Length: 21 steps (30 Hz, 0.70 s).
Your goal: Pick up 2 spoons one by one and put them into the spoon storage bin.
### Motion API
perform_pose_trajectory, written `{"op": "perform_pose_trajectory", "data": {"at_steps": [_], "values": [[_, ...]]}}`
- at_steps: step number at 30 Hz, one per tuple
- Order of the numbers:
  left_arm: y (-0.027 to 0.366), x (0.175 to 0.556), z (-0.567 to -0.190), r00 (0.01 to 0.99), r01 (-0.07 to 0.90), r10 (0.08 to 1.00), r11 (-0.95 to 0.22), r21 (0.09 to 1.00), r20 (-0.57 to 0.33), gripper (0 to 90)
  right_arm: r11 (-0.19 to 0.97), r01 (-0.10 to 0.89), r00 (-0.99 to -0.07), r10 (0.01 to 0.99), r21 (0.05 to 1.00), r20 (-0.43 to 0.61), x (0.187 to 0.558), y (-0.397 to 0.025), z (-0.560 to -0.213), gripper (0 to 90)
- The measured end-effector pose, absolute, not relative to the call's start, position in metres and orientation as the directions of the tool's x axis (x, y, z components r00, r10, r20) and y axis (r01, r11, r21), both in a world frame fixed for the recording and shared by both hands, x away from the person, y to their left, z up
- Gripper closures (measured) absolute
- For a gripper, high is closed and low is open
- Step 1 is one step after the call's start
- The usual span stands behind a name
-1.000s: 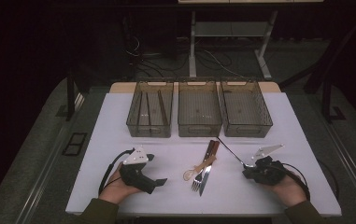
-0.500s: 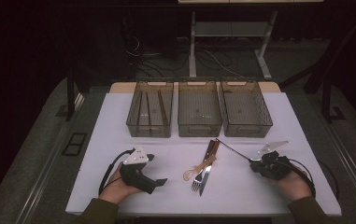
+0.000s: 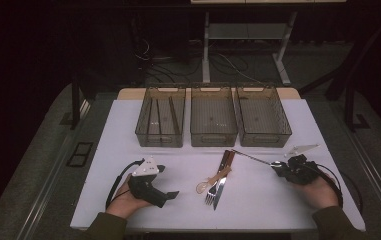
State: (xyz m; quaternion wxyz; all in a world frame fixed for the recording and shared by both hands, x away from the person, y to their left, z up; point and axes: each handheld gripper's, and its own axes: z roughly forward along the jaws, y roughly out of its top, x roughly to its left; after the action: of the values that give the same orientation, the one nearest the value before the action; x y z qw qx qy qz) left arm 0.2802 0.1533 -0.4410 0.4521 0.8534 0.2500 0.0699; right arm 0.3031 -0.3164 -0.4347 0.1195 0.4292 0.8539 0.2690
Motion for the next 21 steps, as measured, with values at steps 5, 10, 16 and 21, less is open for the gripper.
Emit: {"op": "perform_pose_trajectory", "data": {"at_steps": [5,10,16,21], "values": [[0.153,0.280,-0.441,0.865,0.364,0.490,-0.467,0.806,-0.107,0.0,0.428,0.652,-0.608,0.788,0.626,0.095,0.298,-0.324,-0.420,84.0],[0.153,0.281,-0.441,0.866,0.363,0.489,-0.471,0.804,-0.105,0.0,0.346,0.643,-0.558,0.822,0.683,0.110,0.308,-0.340,-0.412,65.9],[0.153,0.281,-0.442,0.865,0.366,0.489,-0.470,0.803,-0.107,0.0,0.321,0.668,-0.531,0.838,0.671,0.128,0.321,-0.350,-0.424,56.1],[0.153,0.281,-0.442,0.866,0.365,0.489,-0.468,0.805,-0.108,0.0,0.324,0.684,-0.536,0.831,0.654,0.148,0.324,-0.351,-0.436,55.0]]}}
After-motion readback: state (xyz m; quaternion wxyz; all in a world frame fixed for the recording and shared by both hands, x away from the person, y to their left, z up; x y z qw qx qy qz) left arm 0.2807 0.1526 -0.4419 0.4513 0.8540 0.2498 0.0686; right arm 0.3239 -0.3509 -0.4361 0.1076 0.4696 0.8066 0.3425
